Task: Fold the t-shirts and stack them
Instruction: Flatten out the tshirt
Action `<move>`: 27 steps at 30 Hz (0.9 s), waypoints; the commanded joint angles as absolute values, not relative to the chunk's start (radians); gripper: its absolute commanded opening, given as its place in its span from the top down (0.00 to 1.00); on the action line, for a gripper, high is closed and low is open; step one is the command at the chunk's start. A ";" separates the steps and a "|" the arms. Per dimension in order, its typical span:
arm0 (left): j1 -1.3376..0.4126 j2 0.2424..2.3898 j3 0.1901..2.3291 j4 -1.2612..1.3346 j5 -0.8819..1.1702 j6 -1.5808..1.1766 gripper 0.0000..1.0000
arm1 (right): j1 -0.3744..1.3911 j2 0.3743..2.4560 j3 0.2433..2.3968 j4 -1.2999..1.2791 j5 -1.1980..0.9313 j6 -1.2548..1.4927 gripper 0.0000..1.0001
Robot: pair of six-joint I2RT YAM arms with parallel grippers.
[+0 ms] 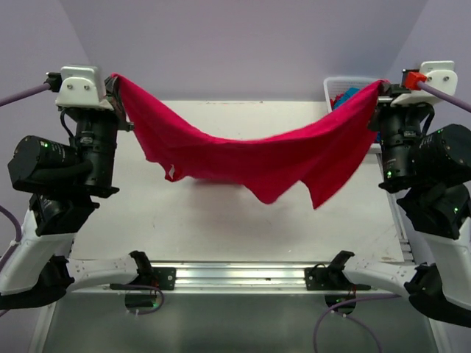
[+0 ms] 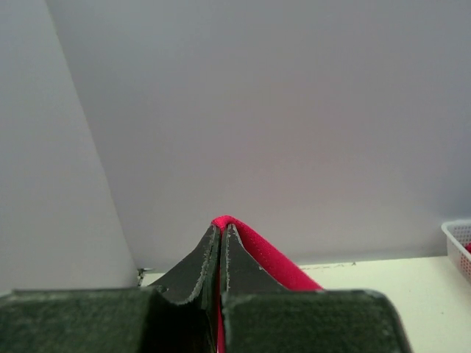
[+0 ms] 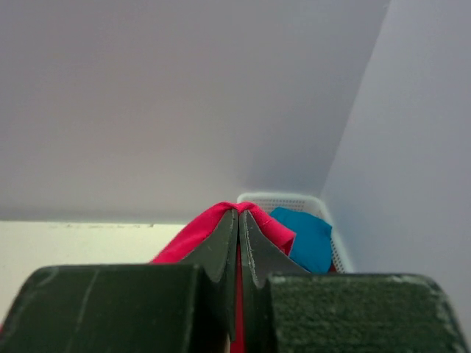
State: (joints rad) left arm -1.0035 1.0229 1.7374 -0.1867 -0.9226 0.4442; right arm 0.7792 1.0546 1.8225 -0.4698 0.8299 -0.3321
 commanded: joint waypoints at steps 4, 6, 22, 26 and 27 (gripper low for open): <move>-1.045 1.104 1.735 -0.084 -0.989 0.587 1.00 | 0.778 1.182 1.727 -0.333 0.900 -0.459 1.00; -1.045 1.104 1.738 -0.081 -0.982 0.588 1.00 | 0.762 1.198 1.730 -0.339 0.876 -0.440 1.00; -1.007 1.212 1.782 -0.087 -0.826 0.541 1.00 | 0.680 1.293 1.804 -0.379 0.752 -0.341 1.00; -0.749 1.347 1.920 -0.192 -0.527 0.358 1.00 | 0.592 1.409 1.885 -0.434 0.614 -0.246 1.00; -0.691 1.412 1.952 -0.248 -0.462 0.262 1.00 | 0.537 1.437 1.907 -0.448 0.585 -0.200 1.00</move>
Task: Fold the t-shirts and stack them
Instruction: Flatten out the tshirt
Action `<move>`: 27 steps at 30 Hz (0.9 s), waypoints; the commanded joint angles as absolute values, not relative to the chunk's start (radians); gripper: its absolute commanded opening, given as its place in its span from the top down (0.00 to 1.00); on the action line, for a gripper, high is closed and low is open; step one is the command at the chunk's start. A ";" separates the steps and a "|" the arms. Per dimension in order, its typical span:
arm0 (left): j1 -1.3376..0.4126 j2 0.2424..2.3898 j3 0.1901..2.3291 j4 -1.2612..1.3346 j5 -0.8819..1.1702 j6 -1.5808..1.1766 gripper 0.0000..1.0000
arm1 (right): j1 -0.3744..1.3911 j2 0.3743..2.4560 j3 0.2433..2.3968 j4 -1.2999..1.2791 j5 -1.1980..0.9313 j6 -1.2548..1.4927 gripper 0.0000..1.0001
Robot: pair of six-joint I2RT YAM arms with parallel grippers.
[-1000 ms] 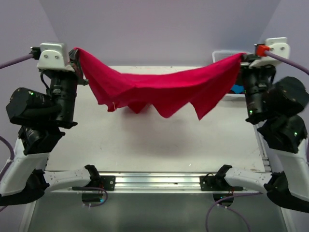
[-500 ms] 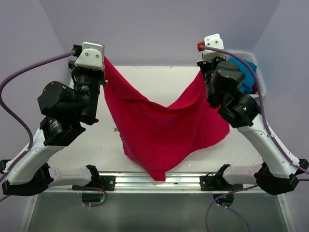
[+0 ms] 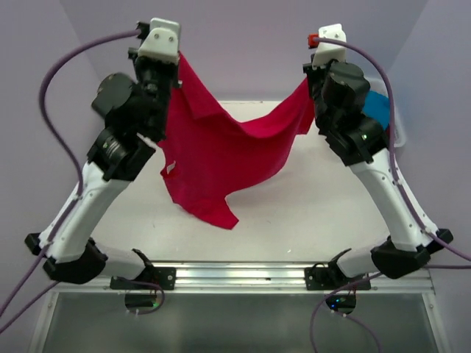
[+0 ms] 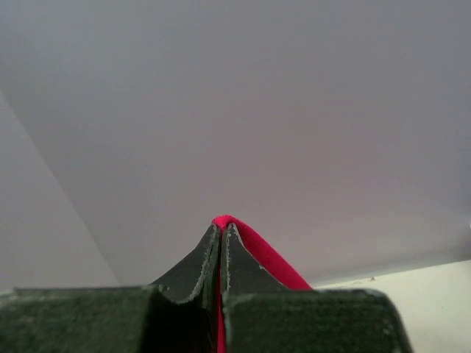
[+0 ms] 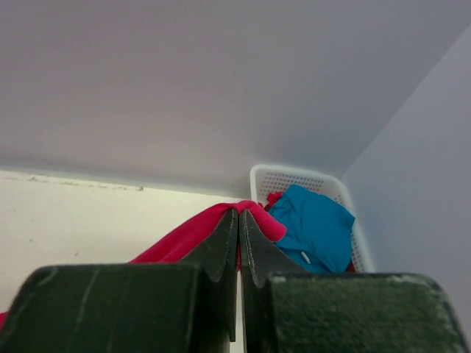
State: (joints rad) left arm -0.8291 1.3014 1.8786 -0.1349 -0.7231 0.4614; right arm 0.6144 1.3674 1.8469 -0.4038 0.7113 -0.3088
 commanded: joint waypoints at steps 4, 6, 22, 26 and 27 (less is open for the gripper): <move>-0.396 1.473 1.924 -0.241 -0.221 0.100 1.00 | 0.356 1.497 1.931 -0.477 0.414 -0.083 1.00; -0.231 1.453 1.838 -0.154 -0.102 0.039 1.00 | 0.281 1.508 1.902 -0.471 0.350 -0.042 1.00; -0.049 1.100 1.302 0.285 0.127 0.049 1.00 | 0.236 1.260 1.522 -0.117 0.337 -0.074 1.00; -0.055 0.938 1.310 0.229 0.112 0.080 1.00 | 0.316 1.068 1.439 -0.090 0.415 -0.185 1.00; -0.057 0.913 1.315 0.215 0.113 0.080 1.00 | 0.342 1.039 1.431 -0.095 0.437 -0.208 1.00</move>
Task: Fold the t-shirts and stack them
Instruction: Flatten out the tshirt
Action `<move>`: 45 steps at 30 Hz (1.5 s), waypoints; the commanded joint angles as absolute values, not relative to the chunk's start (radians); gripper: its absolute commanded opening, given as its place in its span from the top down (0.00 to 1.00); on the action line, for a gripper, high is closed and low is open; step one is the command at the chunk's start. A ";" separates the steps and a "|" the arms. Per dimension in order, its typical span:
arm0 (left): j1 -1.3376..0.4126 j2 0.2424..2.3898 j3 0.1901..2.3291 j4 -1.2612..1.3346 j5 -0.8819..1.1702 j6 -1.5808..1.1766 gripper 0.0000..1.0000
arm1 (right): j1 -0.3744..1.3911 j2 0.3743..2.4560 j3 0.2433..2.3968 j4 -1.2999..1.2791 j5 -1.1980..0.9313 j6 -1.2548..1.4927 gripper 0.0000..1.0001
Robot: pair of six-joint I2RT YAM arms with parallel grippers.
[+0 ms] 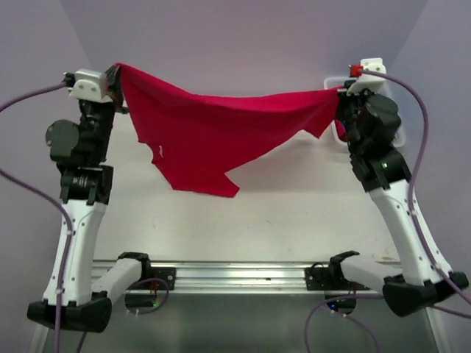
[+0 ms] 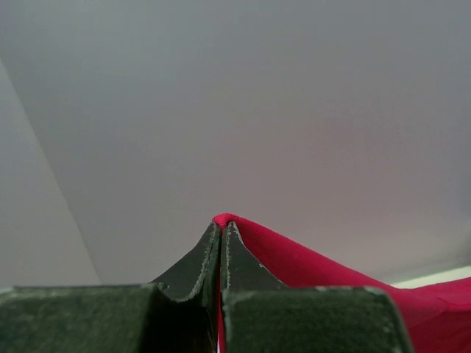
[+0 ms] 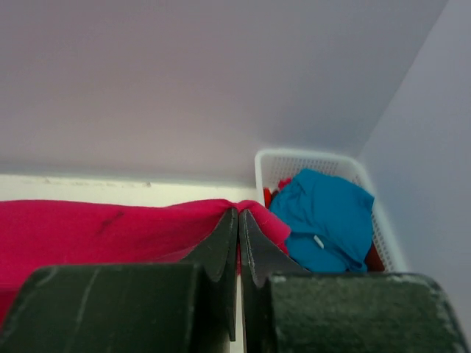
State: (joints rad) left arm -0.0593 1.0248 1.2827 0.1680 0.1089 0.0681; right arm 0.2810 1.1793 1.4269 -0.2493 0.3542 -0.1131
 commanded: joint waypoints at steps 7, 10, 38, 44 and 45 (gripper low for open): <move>-0.057 0.704 1.399 0.042 0.113 0.066 1.00 | 0.430 0.783 1.394 -0.146 0.410 -0.236 1.00; -0.057 0.649 1.446 0.003 0.112 0.061 1.00 | 0.430 0.741 1.390 -0.157 0.397 -0.261 1.00; -0.002 0.817 0.884 0.205 -0.083 -0.011 1.00 | 0.430 1.147 1.076 -0.029 0.538 -0.156 1.00; -0.002 1.027 0.813 0.333 -0.138 -0.040 1.00 | 0.405 1.394 1.113 0.066 0.557 -0.120 1.00; -0.002 1.055 0.815 0.347 -0.141 -0.046 1.00 | 0.396 1.470 1.132 0.071 0.557 -0.112 1.00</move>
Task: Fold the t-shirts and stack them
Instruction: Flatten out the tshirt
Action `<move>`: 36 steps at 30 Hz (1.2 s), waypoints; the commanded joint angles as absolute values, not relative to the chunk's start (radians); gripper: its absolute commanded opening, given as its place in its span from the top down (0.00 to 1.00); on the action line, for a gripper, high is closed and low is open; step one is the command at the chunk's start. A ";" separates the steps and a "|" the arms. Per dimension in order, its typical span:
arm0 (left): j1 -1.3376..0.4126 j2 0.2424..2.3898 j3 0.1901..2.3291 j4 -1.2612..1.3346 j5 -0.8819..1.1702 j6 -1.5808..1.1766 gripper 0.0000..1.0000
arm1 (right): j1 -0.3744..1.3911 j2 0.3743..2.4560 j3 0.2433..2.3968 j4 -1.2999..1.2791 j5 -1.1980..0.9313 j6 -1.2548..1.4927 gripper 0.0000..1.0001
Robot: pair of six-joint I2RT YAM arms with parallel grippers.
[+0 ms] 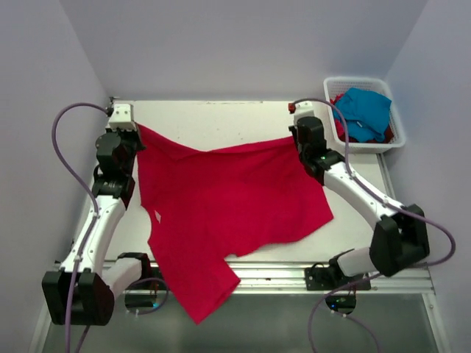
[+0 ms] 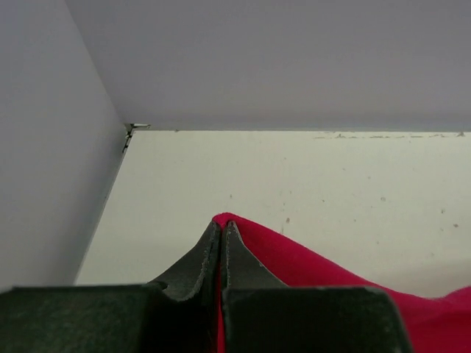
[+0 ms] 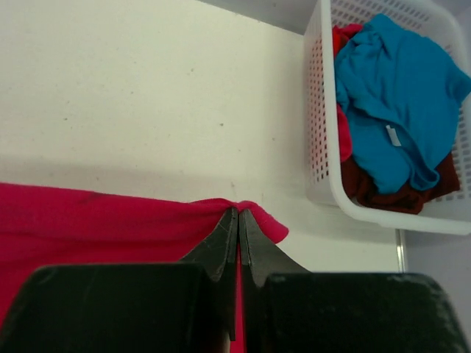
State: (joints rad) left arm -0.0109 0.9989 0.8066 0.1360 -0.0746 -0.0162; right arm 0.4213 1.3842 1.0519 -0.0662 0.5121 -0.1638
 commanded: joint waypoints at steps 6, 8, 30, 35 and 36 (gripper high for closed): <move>-0.002 1.253 0.870 0.425 -0.178 -0.035 1.00 | 0.344 1.705 1.319 0.051 0.564 -0.092 1.00; -0.002 1.327 0.896 0.445 -0.181 -0.031 1.00 | 0.327 1.788 1.391 0.028 0.561 -0.084 1.00; -0.002 1.870 1.212 0.535 -0.095 -0.058 1.00 | 0.255 2.287 1.808 -0.064 0.563 -0.067 1.00; -0.002 1.931 1.298 0.520 -0.095 -0.046 1.00 | 0.235 2.342 1.890 -0.071 0.575 -0.069 1.00; -0.002 1.951 1.308 0.520 -0.084 -0.046 1.00 | 0.229 2.353 1.907 -0.081 0.586 -0.068 1.00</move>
